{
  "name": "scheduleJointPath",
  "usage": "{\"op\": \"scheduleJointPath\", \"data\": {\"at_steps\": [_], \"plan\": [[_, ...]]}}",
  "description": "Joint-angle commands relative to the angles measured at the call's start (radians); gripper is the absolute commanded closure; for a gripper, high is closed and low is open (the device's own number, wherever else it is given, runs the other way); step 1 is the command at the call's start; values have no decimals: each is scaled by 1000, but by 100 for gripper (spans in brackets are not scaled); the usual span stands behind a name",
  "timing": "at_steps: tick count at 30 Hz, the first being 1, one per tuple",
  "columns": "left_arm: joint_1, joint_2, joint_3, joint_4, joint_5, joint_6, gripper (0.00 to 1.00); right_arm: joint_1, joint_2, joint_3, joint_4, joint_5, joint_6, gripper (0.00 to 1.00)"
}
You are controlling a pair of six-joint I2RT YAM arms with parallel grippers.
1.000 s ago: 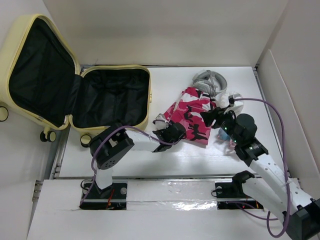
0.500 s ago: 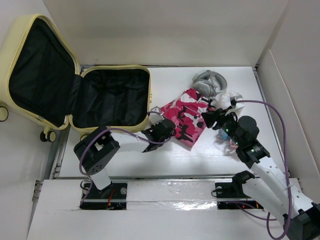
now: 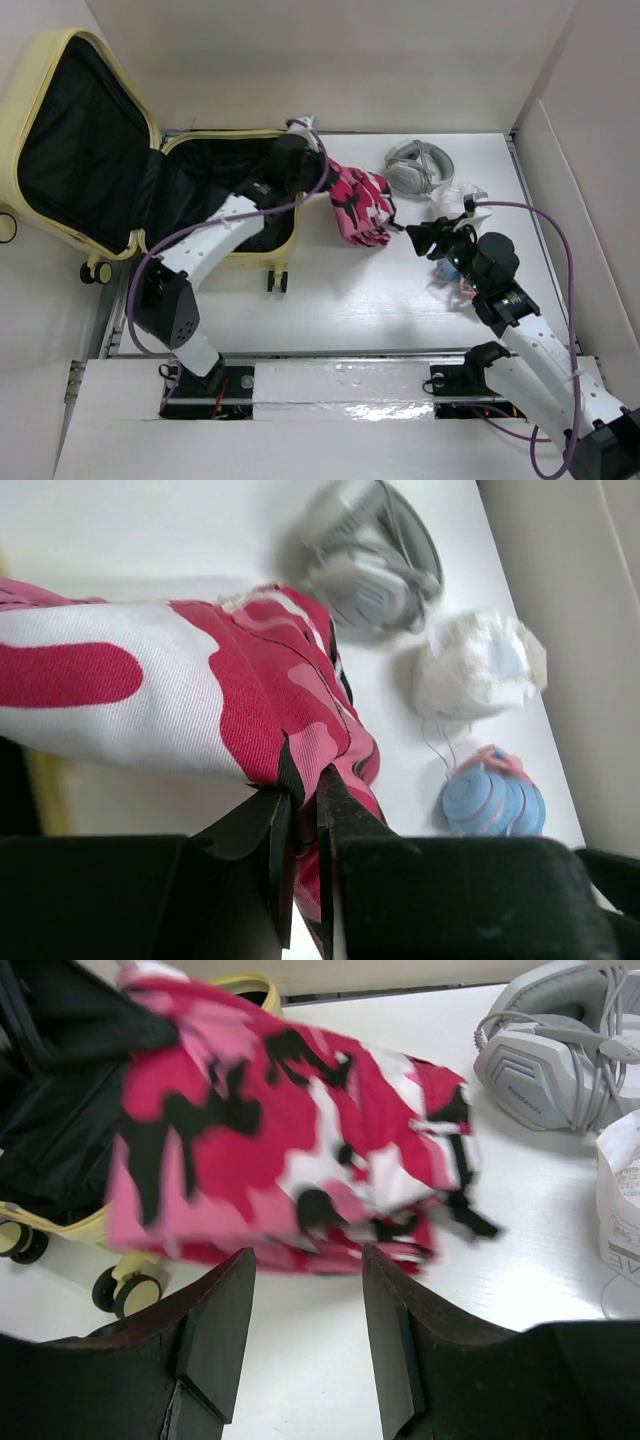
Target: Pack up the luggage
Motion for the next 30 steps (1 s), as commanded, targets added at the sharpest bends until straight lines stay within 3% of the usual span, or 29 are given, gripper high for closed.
{"op": "scheduleJointPath", "data": {"at_steps": [1,6,13,17,22,26,27,28,30], "plan": [[187,-17,113,-51,224,101,100,-8,-1,2,33,-1,-1,47],[485,13,172,-131,301,197,100,-17,10,9,24,-23,-3,47],[817,-36,-12,-26,433,148,100,-17,-7,2,30,-29,-5,46],[890,-51,-49,-27,389,172,100,-17,-3,6,26,-34,-14,44],[890,-62,-139,-44,201,216,100,-17,-4,9,18,-35,-15,43],[890,-71,-237,-44,24,165,100,-17,2,8,23,-32,-17,40],[890,-71,-256,-35,6,148,98,-17,5,9,21,-32,-18,38],[890,-67,-269,-39,-17,122,78,-17,13,9,20,-31,-18,36],[890,-66,-289,-48,-18,111,63,-17,19,14,13,-25,-21,35]]}}
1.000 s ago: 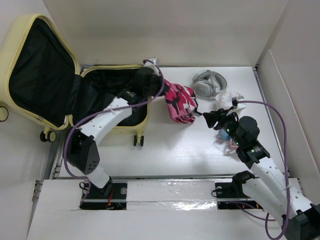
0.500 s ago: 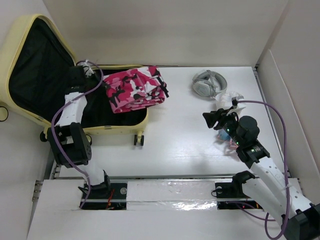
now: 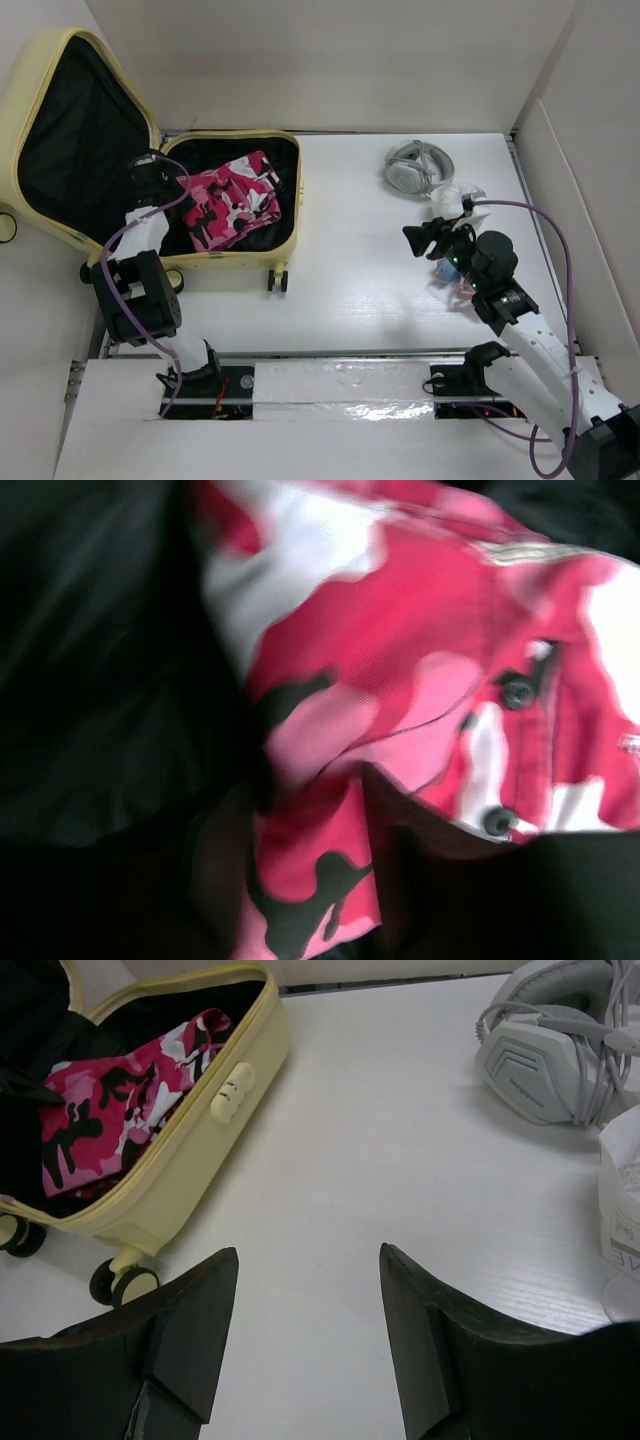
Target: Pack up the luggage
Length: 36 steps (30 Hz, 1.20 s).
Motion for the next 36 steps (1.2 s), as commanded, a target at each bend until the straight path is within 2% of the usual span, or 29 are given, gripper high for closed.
{"op": "scheduleJointPath", "data": {"at_steps": [1,3,5,7,10,14,15,16,17,18,19,20,22,26,28,29,32,34,36], "plan": [[-1,-61,-26,21,-133,-49,55,-6,7,14,11,3,-17,36],[-22,-87,-18,-7,-179,-58,51,-6,9,18,4,13,-20,41],[-45,-141,-7,-25,-248,-72,51,-6,6,19,-4,38,-23,60],[-59,-220,-15,-30,-298,-81,51,-6,7,27,-26,61,-26,87],[-102,-347,-73,19,-335,-83,51,-6,7,34,-59,125,-29,96],[-246,-480,-83,24,-376,-62,55,-6,7,34,-104,321,-9,97],[-324,-510,-86,34,-362,-46,58,-6,6,33,-108,355,4,95],[-355,-571,-95,47,-292,-37,72,-16,9,31,-109,384,8,85],[-377,-599,-115,60,-246,-32,81,-16,12,27,-110,435,12,79],[-389,-625,-124,77,-186,-35,87,-25,19,21,-109,449,12,71],[-389,-670,-138,83,-55,-48,94,-42,28,21,-109,460,15,57],[-389,-687,-157,87,-3,-51,100,-53,57,22,-109,476,17,50],[-389,-730,-173,77,112,-37,100,-87,97,50,-109,481,9,36],[-389,-771,-205,18,293,15,100,-151,237,139,-136,556,5,20],[-389,-793,-230,11,374,32,90,-202,333,203,-147,593,2,15],[-389,-828,-263,16,432,40,75,-263,363,227,-159,593,8,15],[-389,-912,-344,54,471,63,49,-330,458,286,-145,554,18,18],[-389,-952,-378,79,479,69,44,-352,513,301,-95,537,15,19],[-389,-957,-371,56,484,78,43,-399,561,336,-75,480,23,19]]}}
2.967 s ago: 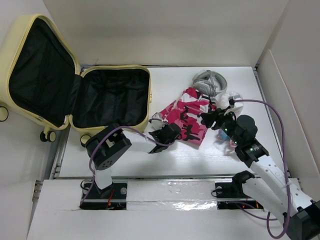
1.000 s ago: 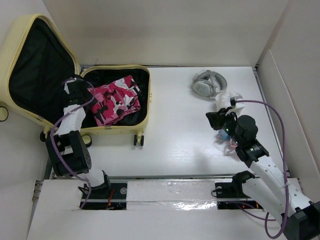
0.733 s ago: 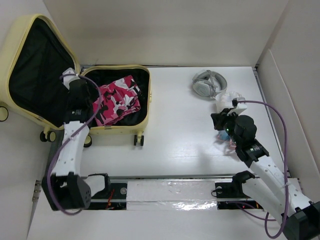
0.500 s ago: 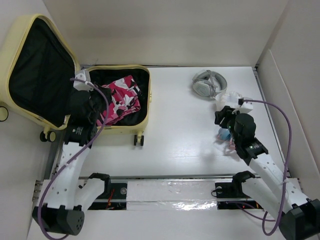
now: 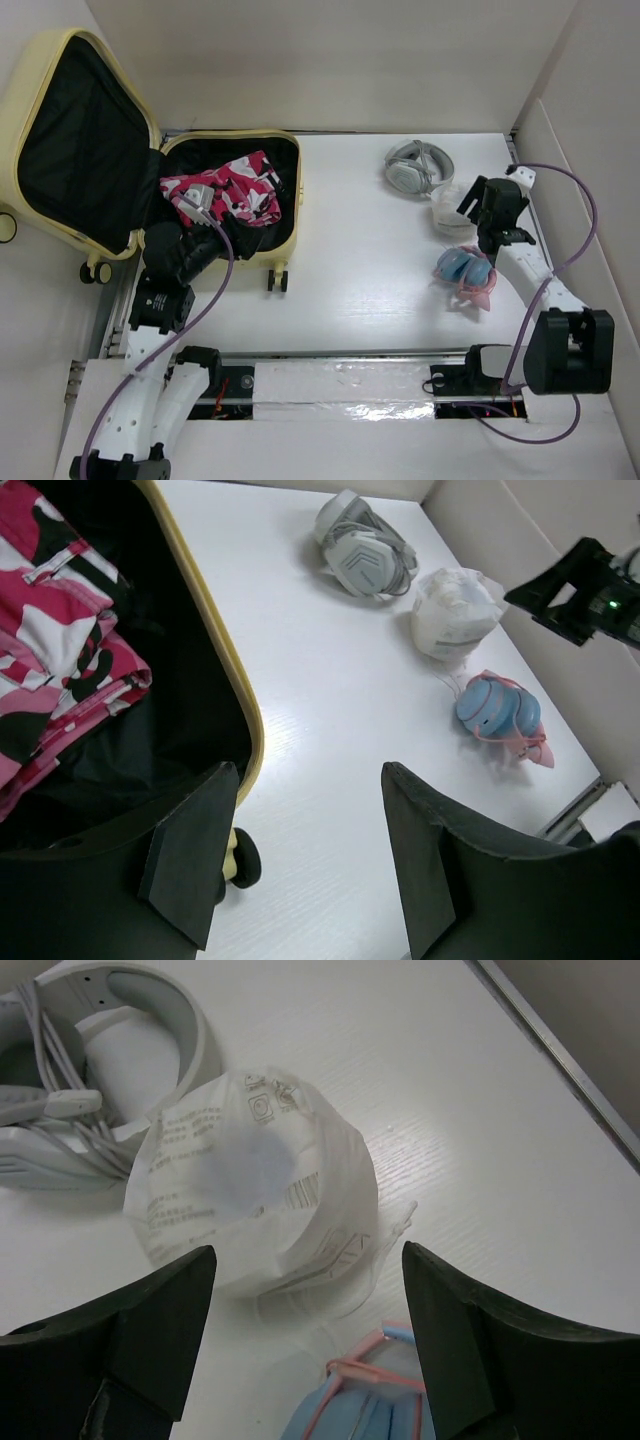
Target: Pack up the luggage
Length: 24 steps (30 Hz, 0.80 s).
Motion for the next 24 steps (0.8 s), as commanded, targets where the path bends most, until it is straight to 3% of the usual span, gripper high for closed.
{"op": "scheduleJointPath", "data": {"at_steps": [1,5,9,14,18,24], "plan": [[-12,-33,9,53,69,37,43,-54,92,81,68,-52,18,21],[-75,-20,32,7,8,60,43,-125,200,129,86,-190,61,32],[-104,-32,40,-24,-38,71,43,-145,291,139,138,-213,84,40],[-126,-34,47,-35,-66,74,43,-197,335,110,217,-337,130,100],[-135,-35,54,-48,-91,72,43,-178,158,-8,316,-284,159,100],[-135,-30,75,-79,-166,58,43,-23,-174,-20,264,-233,98,100]]}}
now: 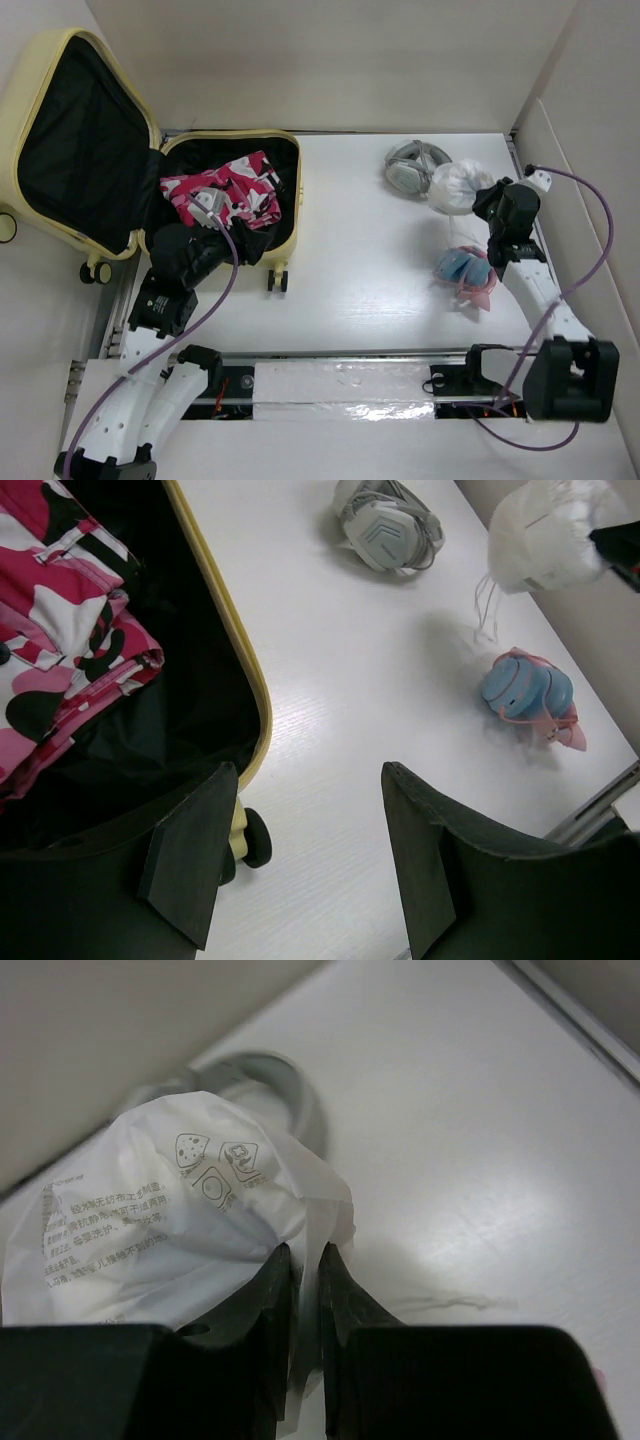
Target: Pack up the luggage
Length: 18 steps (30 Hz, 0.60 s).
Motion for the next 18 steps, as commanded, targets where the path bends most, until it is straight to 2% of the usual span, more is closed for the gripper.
{"op": "scheduleJointPath", "data": {"at_steps": [1,3,5,7,8,10,11,16,18], "plan": [[-3,-9,62,-2,-66,-4,43,152,-127,64,76,3,-26,100],[-3,-8,77,-20,-131,-12,44,244,-124,96,71,-25,-41,100],[-3,-21,77,-27,-174,-24,44,392,-84,171,71,-27,-52,100],[-3,-40,76,-25,-198,-30,44,485,20,269,86,-46,-75,100],[-3,-50,79,-27,-221,-33,44,572,64,310,89,-62,-83,100],[-3,-55,83,-36,-253,-43,45,652,218,401,103,-79,-106,100],[-3,-66,80,-36,-269,-44,45,723,273,509,99,-99,-115,100],[-3,-92,79,-34,-306,-50,45,901,636,853,1,-129,-178,100],[-3,-98,74,-34,-312,-50,45,953,710,970,-38,-100,-195,100]]}}
